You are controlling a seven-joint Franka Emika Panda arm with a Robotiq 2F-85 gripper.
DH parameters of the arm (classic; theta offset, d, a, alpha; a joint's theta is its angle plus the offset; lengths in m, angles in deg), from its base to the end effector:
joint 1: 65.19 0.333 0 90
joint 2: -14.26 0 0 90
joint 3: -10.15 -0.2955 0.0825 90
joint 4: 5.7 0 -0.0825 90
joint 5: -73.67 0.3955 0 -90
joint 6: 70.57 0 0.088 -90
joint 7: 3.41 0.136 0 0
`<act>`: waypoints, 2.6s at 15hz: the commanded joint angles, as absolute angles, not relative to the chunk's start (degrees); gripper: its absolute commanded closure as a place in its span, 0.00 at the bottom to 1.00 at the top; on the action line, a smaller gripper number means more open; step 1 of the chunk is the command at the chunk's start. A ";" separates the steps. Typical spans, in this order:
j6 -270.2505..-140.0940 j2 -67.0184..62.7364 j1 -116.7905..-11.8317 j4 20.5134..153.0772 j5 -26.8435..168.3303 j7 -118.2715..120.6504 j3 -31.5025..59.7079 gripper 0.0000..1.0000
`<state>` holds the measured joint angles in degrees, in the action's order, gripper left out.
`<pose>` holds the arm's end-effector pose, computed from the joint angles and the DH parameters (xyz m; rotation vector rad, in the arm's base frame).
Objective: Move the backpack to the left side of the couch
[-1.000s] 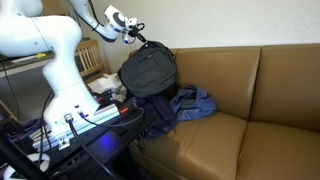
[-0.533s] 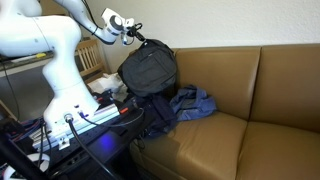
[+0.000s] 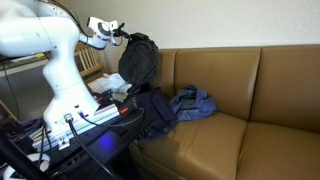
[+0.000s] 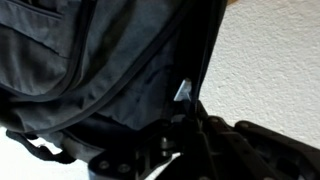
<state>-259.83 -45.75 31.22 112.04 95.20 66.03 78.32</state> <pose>0.5587 0.3510 0.2730 -2.4168 0.5737 -1.5578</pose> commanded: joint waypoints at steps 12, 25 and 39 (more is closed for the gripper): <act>-268.08 -54.89 30.89 117.04 96.79 33.54 85.60 0.99; -254.42 -70.66 27.44 113.81 96.18 16.21 74.74 0.99; -262.76 -65.42 10.16 89.86 97.73 24.40 61.28 0.66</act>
